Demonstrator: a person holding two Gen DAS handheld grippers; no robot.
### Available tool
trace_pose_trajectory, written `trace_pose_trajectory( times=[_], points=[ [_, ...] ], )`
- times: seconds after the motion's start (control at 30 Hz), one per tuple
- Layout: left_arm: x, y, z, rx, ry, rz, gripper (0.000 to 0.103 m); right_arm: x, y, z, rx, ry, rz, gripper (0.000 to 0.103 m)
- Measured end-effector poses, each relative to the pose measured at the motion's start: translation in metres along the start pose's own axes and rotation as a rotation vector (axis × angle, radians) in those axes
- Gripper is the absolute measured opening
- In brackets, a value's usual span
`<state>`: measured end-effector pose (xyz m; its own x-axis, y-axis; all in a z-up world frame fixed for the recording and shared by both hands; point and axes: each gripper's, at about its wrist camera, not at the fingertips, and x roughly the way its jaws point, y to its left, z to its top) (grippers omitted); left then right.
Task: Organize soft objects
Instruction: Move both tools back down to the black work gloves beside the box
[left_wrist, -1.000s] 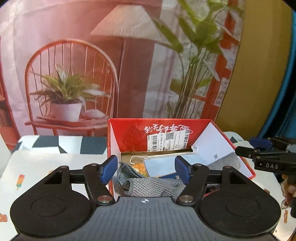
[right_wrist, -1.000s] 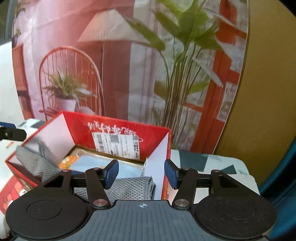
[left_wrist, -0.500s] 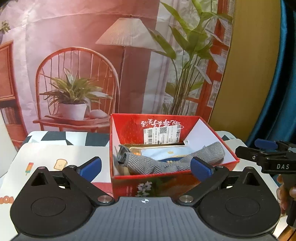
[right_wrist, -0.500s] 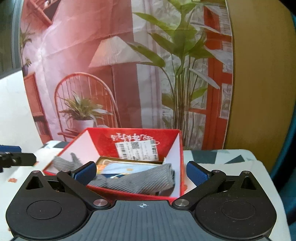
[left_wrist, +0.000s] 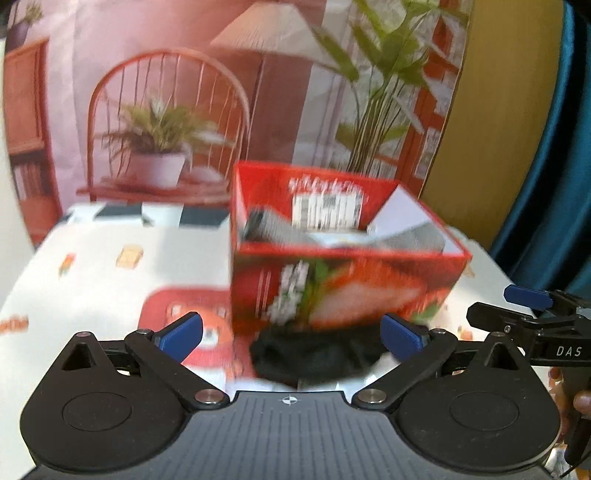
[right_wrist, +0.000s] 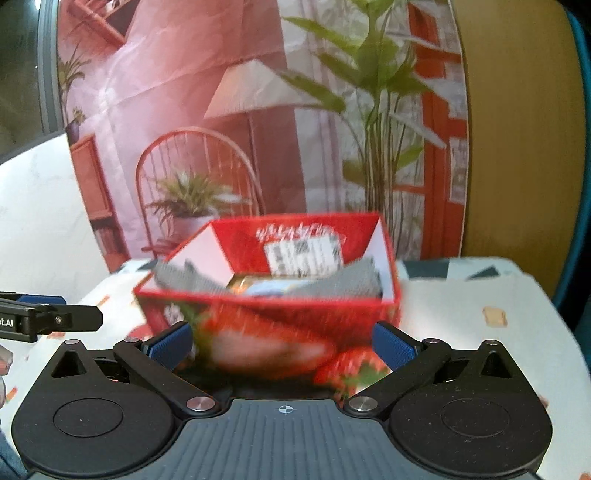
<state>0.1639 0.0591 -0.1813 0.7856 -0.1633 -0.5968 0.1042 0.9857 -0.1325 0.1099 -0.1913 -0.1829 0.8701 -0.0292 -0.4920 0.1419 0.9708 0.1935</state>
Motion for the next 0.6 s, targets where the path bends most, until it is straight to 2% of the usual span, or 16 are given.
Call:
trace_pose_trajectory(
  times=[0.17,0.3,0.47,0.6],
  points=[
    [0.004,0.013,-0.030,-0.038,0.059,0.008,0.103,0.004,0.007,-0.034,0.008,0.084,0.018,0.098],
    [0.006,0.019,-0.047,-0.069,0.090,-0.020,0.098,0.006,0.011,-0.057,0.033,0.151,0.048,0.086],
    [0.014,0.019,-0.063,-0.087,0.135,-0.076,0.075,0.009,0.015,-0.079,0.073,0.220,0.096,0.076],
    [0.022,0.018,-0.071,-0.101,0.151,-0.105,0.072,0.007,0.023,-0.087,0.050,0.251,0.126,0.070]
  ],
)
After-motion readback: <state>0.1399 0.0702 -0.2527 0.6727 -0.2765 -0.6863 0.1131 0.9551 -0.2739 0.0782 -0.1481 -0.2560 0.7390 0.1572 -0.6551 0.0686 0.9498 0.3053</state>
